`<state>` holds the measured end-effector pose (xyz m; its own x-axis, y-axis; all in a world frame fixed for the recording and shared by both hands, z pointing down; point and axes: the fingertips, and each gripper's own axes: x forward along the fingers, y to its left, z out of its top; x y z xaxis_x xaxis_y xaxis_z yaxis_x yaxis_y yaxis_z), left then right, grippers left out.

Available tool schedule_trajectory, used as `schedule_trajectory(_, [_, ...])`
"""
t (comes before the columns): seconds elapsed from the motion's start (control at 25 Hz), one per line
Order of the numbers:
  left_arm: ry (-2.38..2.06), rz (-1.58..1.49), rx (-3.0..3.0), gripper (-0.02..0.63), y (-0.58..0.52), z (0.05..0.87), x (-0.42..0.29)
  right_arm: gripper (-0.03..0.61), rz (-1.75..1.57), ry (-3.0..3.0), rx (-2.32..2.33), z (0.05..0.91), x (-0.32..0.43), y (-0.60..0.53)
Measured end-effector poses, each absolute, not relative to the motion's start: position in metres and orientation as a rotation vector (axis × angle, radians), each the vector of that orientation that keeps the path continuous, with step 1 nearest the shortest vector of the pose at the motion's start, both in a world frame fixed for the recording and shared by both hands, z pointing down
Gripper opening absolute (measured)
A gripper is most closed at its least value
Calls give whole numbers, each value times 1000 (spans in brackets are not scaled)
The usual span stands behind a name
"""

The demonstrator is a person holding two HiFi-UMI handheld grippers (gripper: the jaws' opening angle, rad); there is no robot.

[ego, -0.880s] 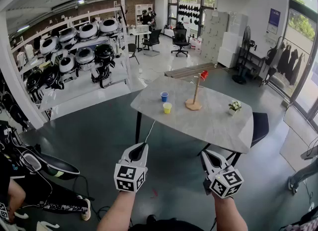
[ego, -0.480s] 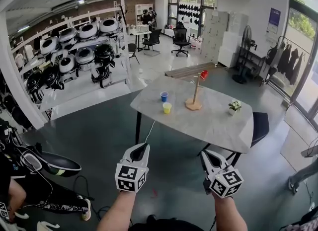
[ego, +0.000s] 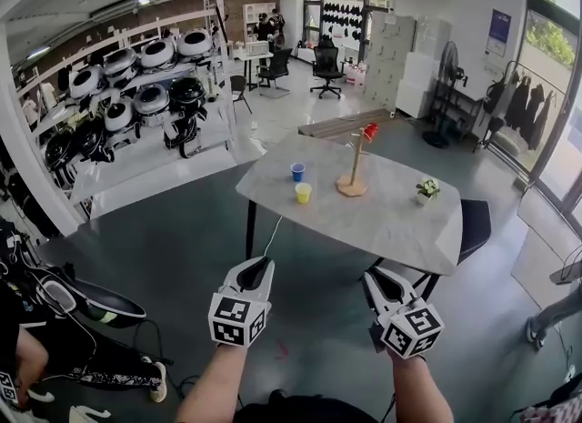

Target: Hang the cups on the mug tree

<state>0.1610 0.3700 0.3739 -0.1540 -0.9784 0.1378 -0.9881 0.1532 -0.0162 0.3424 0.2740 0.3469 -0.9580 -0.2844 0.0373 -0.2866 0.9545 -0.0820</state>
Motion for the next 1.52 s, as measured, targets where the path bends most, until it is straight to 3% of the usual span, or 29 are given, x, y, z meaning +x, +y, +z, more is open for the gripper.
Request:
schedule_trajectory(0.08, [-2298, 159, 1977, 18, 369, 376, 162, 23, 142, -3072, 454, 349, 343, 273])
schedule_trajectory(0.16, [-2286, 164, 1975, 95, 369, 379, 163, 111, 148, -3061, 463, 352, 345, 271])
schedule_trajectory(0.56, [-2260, 114, 1946, 250, 377, 388, 160, 275, 208, -3107, 507, 353, 352, 269])
schedule_trajectory(0.84, [-2228, 133, 1956, 319, 386, 398, 155, 299, 237, -3059, 513, 369, 343, 279])
schedule_trajectory(1.52, [-2238, 123, 1931, 319, 431, 414, 102, 299, 263, -3013, 489, 389, 299, 315])
